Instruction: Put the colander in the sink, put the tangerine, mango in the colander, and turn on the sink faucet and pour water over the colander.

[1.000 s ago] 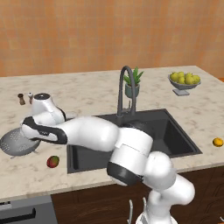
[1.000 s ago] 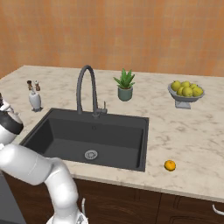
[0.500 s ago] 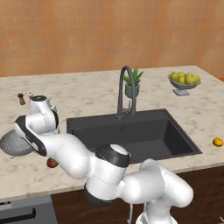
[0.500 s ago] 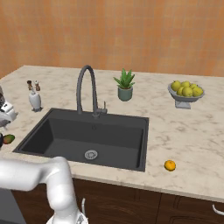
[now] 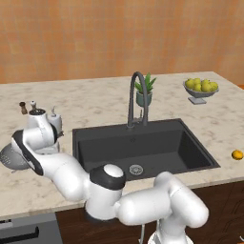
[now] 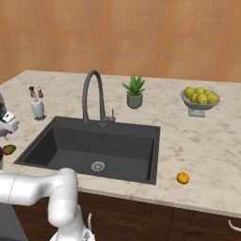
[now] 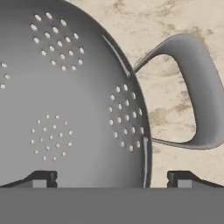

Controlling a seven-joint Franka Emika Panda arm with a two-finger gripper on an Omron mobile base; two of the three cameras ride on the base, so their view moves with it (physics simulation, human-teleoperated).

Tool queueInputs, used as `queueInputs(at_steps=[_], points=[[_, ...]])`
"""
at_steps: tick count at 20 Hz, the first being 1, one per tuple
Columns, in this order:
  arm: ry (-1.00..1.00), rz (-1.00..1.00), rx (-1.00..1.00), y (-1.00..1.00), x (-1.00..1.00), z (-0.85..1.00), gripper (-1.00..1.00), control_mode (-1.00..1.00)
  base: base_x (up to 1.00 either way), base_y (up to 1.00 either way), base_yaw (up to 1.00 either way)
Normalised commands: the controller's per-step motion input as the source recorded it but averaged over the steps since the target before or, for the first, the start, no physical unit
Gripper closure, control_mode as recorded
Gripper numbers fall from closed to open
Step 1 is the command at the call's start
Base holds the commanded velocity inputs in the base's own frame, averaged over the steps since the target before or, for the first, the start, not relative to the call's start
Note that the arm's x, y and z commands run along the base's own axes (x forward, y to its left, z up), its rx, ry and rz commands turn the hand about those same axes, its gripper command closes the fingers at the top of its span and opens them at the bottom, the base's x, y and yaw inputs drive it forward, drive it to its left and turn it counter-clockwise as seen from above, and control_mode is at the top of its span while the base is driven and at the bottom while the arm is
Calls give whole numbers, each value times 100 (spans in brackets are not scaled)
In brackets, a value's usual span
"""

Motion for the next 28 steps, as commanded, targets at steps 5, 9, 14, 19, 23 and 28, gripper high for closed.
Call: queueInputs(at_steps=[5,9,14,19,23,28], points=[[0,-1,-1,28,24,-26,100,-100,0,0,0],[0,-3,0,4,0,-35,100,-100,0,0,0],[0,-5,-3,0,0,-47,100,-100,0,0,0],[-5,-15,-7,0,0,-22,100,-100,0,0,0],[-18,-27,2,-31,-8,2,100,-100,0,0,0],[-19,-25,24,-86,-35,33,100,-100,0,0,0]])
